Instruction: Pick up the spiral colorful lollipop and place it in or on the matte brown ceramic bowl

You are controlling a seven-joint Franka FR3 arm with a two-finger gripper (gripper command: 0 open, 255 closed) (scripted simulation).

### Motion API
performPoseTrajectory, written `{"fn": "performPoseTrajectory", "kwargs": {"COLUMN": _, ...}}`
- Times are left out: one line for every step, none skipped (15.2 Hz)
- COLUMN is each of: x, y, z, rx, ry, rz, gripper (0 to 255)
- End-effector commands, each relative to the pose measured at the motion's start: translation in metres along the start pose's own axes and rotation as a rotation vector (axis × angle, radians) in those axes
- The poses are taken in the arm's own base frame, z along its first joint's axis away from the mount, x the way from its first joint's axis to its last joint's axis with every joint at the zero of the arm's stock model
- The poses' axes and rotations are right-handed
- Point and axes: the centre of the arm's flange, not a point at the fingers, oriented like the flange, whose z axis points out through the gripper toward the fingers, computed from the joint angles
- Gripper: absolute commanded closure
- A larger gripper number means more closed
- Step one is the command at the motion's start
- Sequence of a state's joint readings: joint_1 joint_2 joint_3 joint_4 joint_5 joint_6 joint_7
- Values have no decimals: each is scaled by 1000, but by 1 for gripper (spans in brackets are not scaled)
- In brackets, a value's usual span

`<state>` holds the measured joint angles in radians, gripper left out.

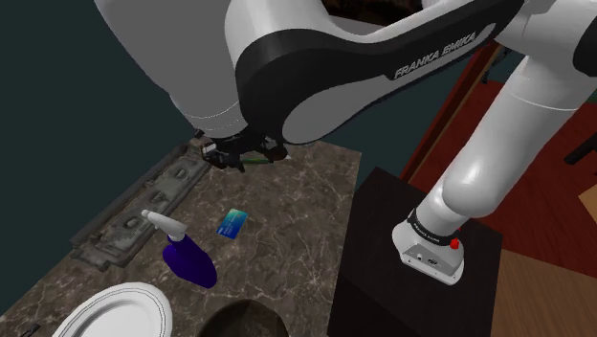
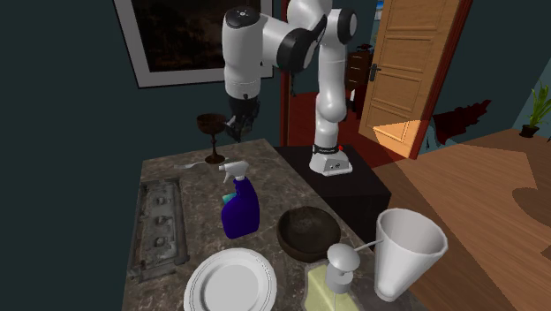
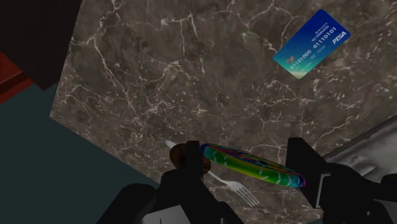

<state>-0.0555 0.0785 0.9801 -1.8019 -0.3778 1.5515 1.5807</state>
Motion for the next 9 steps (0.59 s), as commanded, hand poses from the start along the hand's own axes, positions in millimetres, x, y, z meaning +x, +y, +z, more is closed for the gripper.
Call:
{"fn": "performPoseTrajectory", "kwargs": {"x": -22, "y": -3, "z": -14, "rx": -1, "ry": 0, "rz": 2, "gripper": 255}}
{"fn": "performPoseTrajectory", "kwargs": {"x": -33, "y": -5, "z": -20, "rx": -1, "ry": 0, "rz": 2, "gripper": 255}}
{"fn": "performPoseTrajectory", "kwargs": {"x": -44, "y": -8, "z": -26, "rx": -1, "ry": 0, "rz": 2, "gripper": 255}}
{"fn": "performPoseTrajectory", "kwargs": {"x": -56, "y": -11, "z": -32, "rx": -1, "ry": 0, "rz": 2, "gripper": 255}}
{"fn": "performPoseTrajectory", "kwargs": {"x": -67, "y": -13, "z": -38, "rx": -1, "ry": 0, "rz": 2, "gripper": 255}}
{"fn": "performPoseTrajectory", "kwargs": {"x": -78, "y": -16, "z": -45, "rx": -1, "ry": 0, "rz": 2, "gripper": 255}}
{"fn": "performPoseTrajectory", "kwargs": {"x": -90, "y": -18, "z": -51, "rx": -1, "ry": 0, "rz": 2, "gripper": 255}}
{"fn": "performPoseTrajectory", "kwargs": {"x": -101, "y": -21, "z": -57, "rx": -1, "ry": 0, "rz": 2, "gripper": 255}}
{"fn": "performPoseTrajectory", "kwargs": {"x": -113, "y": -24, "z": -63, "rx": -1, "ry": 0, "rz": 2, "gripper": 255}}
